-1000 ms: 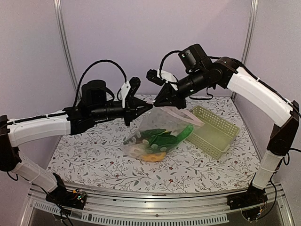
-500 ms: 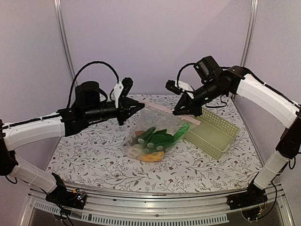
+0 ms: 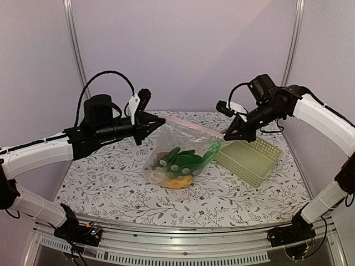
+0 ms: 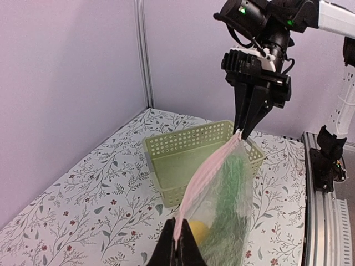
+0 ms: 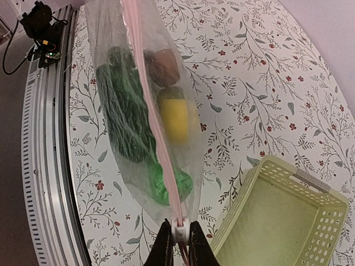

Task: Place the food in the zip-top bag and seal the zipper
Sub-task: Zip the zipper on the zipper food storage bag.

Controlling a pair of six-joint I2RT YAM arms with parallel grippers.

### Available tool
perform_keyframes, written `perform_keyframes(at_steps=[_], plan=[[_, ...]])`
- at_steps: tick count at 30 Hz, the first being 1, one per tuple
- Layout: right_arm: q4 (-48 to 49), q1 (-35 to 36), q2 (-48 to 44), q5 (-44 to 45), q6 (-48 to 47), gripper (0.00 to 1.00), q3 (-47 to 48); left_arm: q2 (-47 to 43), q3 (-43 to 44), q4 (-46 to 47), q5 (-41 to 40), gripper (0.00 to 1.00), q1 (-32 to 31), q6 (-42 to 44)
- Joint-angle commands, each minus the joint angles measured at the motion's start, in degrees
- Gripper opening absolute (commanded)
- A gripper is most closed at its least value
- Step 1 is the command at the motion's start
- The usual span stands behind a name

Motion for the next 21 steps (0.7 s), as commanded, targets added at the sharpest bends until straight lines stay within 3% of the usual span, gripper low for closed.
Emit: perform_keyframes(at_steps=[1, 15, 21], plan=[[-4.9, -2.5, -2.2, 3.6, -1.3, 0.00, -2.5, -2.3, -0.3, 2.1, -2.3, 0.00, 2.0, 0.1], [-4.8, -3.1, -2.8, 2.8, -1.3, 0.00, -3.4, -2.1, -0.7, 2.9, -2.0, 0.00, 2.9, -0.4], [-2.3, -3.1, 1.5, 2.2, -1.4, 0.00, 4.1, 3.4, 2.6, 8.1, -2.2, 0.00, 5.5, -1.4]])
